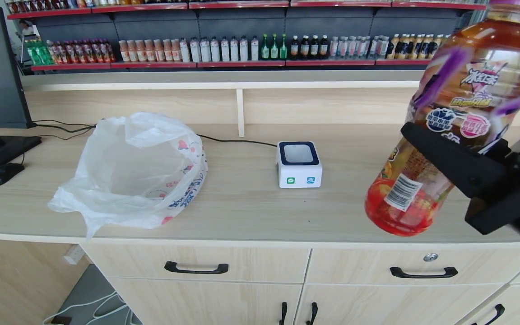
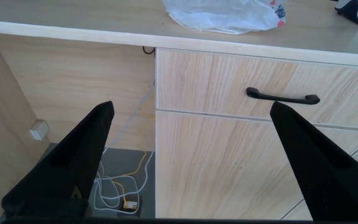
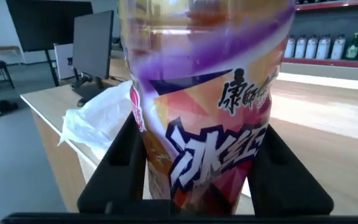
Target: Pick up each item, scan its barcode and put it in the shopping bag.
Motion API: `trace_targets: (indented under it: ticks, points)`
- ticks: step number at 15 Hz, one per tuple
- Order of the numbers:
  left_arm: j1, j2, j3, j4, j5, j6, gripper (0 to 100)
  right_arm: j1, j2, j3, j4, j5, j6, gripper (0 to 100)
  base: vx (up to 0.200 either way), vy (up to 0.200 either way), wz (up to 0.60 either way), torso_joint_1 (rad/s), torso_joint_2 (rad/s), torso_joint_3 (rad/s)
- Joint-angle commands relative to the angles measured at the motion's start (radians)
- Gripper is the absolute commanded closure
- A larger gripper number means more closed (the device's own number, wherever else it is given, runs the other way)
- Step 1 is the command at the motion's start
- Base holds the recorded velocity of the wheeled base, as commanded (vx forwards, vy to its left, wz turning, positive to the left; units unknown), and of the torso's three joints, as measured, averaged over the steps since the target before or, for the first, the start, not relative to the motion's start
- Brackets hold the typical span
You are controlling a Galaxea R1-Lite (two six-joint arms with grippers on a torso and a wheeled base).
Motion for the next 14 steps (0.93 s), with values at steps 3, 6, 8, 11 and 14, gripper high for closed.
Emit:
trace_targets:
  ticks: [3,6,8,11,14]
  points:
    - [0.000,0.001,0.000,0.000,0.000,0.000,0,0.056,0.004,0.022,-0.003,0.007,0.209,100,0.000,0.000,0.00,0.000,0.00,0.000]
    - [0.000,0.001,0.000,0.000,0.000,0.000,0,0.058,0.024,0.059,-0.010,0.090,0.377,100,0.000,0.000,0.00,0.000,0.00,0.000]
    - [0.000,0.001,0.000,0.000,0.000,0.000,0,0.058,0.062,0.044,-0.036,0.101,0.479,100,0.000,0.000,0.00,0.000,0.00,0.000]
    - [0.000,0.001,0.000,0.000,0.000,0.000,0,0.081,0.145,0.059,-0.165,0.105,0.528,100,0.000,0.000,0.00,0.000,0.00,0.000]
    - [0.000,0.001,0.000,0.000,0.000,0.000,0,0.156,0.186,0.084,-0.269,0.110,0.540,100,0.000,0.000,0.00,0.000,0.00,0.000]
